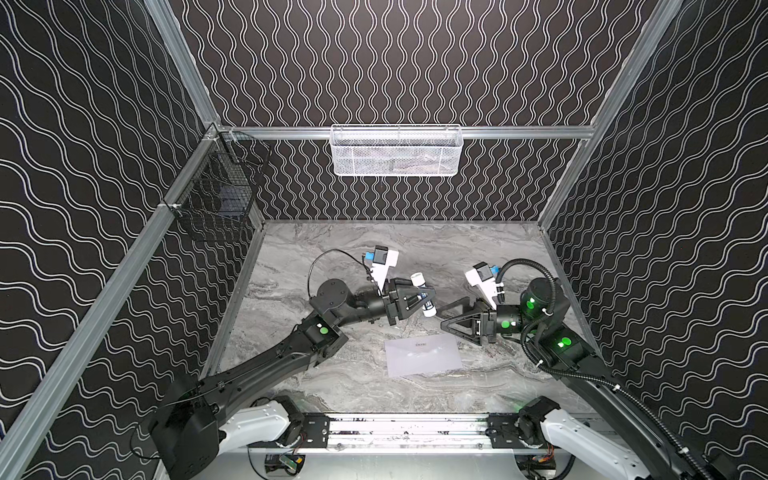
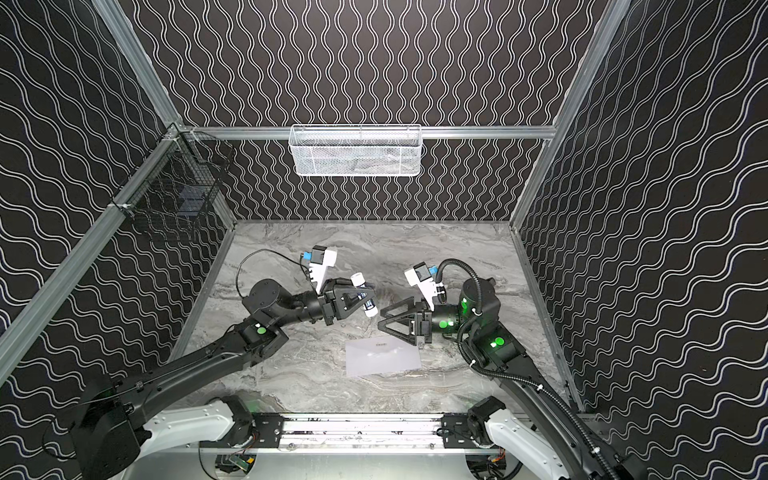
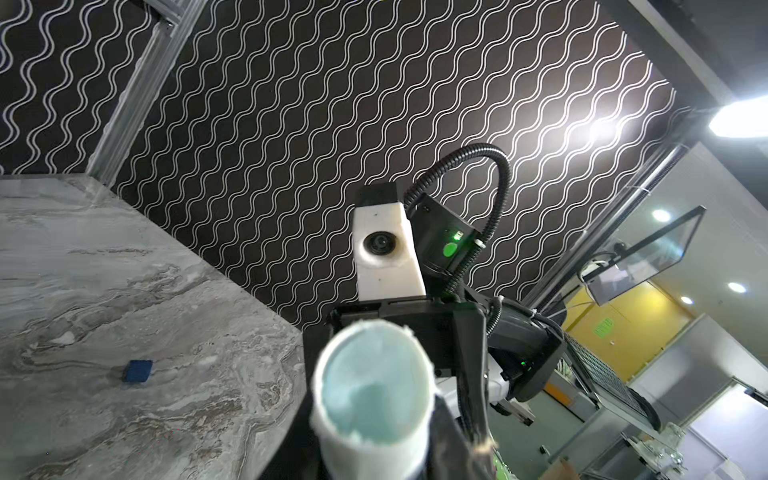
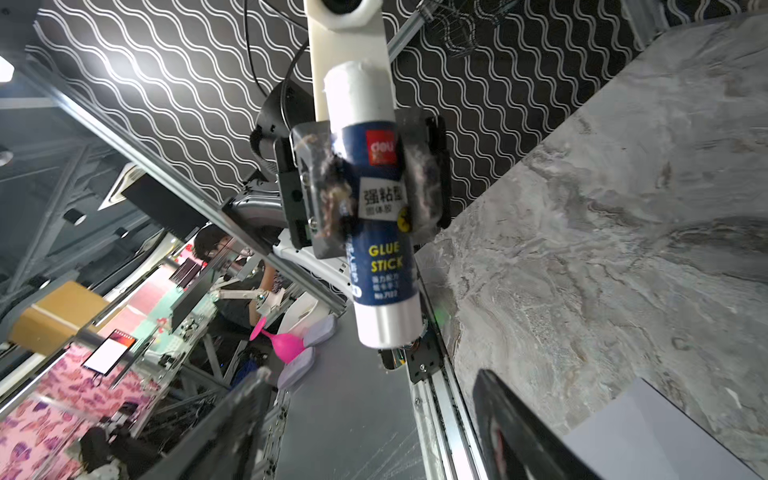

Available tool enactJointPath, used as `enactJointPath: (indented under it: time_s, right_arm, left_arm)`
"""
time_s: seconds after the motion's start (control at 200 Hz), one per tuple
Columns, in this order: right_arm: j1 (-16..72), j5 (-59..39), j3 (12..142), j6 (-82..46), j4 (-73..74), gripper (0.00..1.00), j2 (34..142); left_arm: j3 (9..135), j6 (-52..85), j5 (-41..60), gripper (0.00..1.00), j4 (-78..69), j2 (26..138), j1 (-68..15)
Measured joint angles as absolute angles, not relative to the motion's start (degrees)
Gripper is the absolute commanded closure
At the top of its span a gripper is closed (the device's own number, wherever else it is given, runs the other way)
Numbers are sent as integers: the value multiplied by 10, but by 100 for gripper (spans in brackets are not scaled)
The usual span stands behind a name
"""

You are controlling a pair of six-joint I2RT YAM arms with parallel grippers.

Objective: Place the letter into the envelope and seal it

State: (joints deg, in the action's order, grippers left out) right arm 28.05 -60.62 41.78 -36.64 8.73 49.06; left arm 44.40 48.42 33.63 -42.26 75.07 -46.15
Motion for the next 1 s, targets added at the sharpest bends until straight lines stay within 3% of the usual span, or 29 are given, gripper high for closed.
enactJointPath:
  time_s: [0.41, 0.681, 0.911, 1.001]
  right_arm:
    - [307, -624, 416, -402, 170, 50, 537]
    - [329, -619, 432, -399, 178, 81, 547]
    - [343, -577, 472, -360, 95, 100, 538]
    - [362, -516, 509, -327, 13, 100, 536]
  left_arm:
    - [448, 491, 337, 100, -440, 755, -477]
    - [448, 482, 330, 100, -435, 752, -483]
    - [458, 473, 317, 100, -432, 747, -485]
    - [462, 462, 303, 100, -424, 745, -485]
